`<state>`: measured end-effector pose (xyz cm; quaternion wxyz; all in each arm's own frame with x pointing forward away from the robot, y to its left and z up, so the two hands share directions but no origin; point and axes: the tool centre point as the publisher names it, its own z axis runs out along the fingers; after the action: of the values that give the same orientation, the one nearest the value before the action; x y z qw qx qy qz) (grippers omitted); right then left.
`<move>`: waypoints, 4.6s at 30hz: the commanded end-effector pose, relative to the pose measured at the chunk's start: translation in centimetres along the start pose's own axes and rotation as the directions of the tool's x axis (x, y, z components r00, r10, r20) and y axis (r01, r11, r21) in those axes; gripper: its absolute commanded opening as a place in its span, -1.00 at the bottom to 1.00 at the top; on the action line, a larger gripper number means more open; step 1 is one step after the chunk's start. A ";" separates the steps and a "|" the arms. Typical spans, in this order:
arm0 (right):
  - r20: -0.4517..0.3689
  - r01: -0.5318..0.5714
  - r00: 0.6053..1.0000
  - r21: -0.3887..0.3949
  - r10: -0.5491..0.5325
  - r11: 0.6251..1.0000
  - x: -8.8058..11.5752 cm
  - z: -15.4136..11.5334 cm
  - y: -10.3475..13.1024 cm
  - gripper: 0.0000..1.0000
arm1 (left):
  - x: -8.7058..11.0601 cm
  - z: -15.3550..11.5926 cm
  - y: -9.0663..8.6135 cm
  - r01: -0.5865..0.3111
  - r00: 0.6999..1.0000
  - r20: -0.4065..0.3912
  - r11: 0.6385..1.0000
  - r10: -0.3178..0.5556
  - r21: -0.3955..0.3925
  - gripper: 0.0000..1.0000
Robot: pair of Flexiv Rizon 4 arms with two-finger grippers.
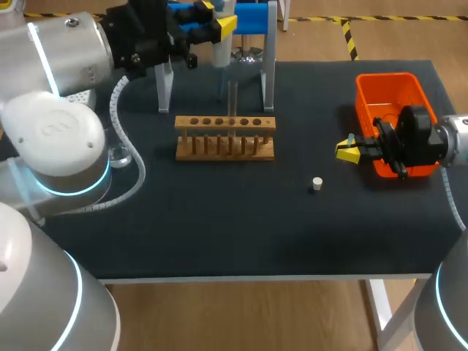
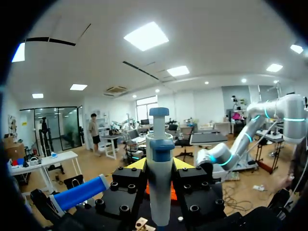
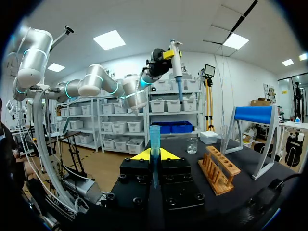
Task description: Invert the test tube, pick up the pipette, mount the tip to pipette, aspirate from beaker and dispense into the tube, eject the tip, return the pipette, and cap with the stopper.
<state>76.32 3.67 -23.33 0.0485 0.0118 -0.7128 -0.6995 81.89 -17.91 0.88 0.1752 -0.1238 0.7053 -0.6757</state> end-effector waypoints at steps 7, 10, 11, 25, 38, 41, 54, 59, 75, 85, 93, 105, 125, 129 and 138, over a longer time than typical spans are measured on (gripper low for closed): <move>0.001 0.000 1.000 0.002 0.000 1.000 0.1 0.0 0.0 -1.00 | 3.0 0.9 0.9 -0.001 0.915 -0.404 0.999 0.017 0.041 -1.00; 0.001 0.000 1.000 0.002 0.000 1.000 0.1 0.0 0.0 -1.00 | 3.6 1.4 0.8 -0.006 0.897 -0.440 0.998 0.030 0.056 -1.00; 0.001 0.000 1.000 0.002 0.000 1.000 0.1 0.0 0.0 -1.00 | 3.7 1.5 0.8 -0.004 0.889 -0.456 0.998 0.031 0.062 -1.00; 0.001 0.000 1.000 0.002 0.000 1.000 0.1 0.0 0.0 -1.00 | 4.2 1.8 0.8 -0.002 0.863 -0.505 0.999 0.023 0.042 -1.00; 0.001 0.000 1.000 0.002 0.000 1.000 0.1 0.0 0.0 -1.00 | 4.2 1.8 0.8 -0.002 0.863 -0.505 0.999 0.023 0.042 -1.00; 0.001 0.000 1.000 0.002 0.000 1.000 0.1 0.0 0.0 -1.00 | 4.2 1.8 0.8 -0.002 0.863 -0.505 0.999 0.023 0.042 -1.00; 0.001 0.000 1.000 0.002 0.000 1.000 0.1 0.0 0.0 -1.00 | 3.3 1.7 1.1 0.042 0.861 -0.509 0.996 0.005 0.081 -1.00; 0.001 0.000 1.000 0.002 0.000 1.000 0.1 0.0 0.0 -1.00 | 3.2 1.4 1.1 0.050 0.861 -0.508 0.996 -0.007 0.070 -1.00; 0.001 0.000 1.000 0.002 0.000 1.000 0.1 0.0 0.0 -1.00 | 3.0 1.0 0.9 0.044 0.869 -0.495 0.997 -0.007 0.064 -1.00; 0.001 0.000 1.000 0.002 0.000 1.000 0.1 0.0 0.0 -1.00 | 3.0 1.0 0.9 0.044 0.869 -0.495 0.997 -0.007 0.064 -1.00; 0.001 0.000 1.000 0.002 0.000 1.000 0.1 0.0 0.0 -1.00 | 3.0 1.0 0.9 0.044 0.869 -0.495 0.997 -0.007 0.064 -1.00; -0.005 -0.002 1.000 0.008 0.002 1.000 0.1 0.4 0.0 -1.00 | 3.0 1.0 0.9 0.044 0.869 -0.495 0.997 -0.007 0.064 -1.00; -0.059 0.010 0.998 0.041 -0.008 0.999 -1.6 8.5 0.2 -1.00 | 3.0 1.0 0.9 0.044 0.869 -0.495 0.997 -0.007 0.064 -1.00; -0.066 0.011 0.998 0.044 -0.008 0.999 -2.2 10.0 0.2 -1.00 | 3.0 1.0 0.9 0.044 0.869 -0.495 0.997 -0.007 0.064 -1.00; -0.065 0.019 0.998 0.040 -0.016 0.999 -3.5 13.0 -0.4 -1.00 | 3.0 1.0 0.9 0.044 0.869 -0.495 0.997 -0.007 0.064 -1.00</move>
<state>78.02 15.69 -23.57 0.0626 0.0394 -0.7258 -0.6839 79.66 -19.98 -0.28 -0.0164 0.0504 0.7005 -0.7117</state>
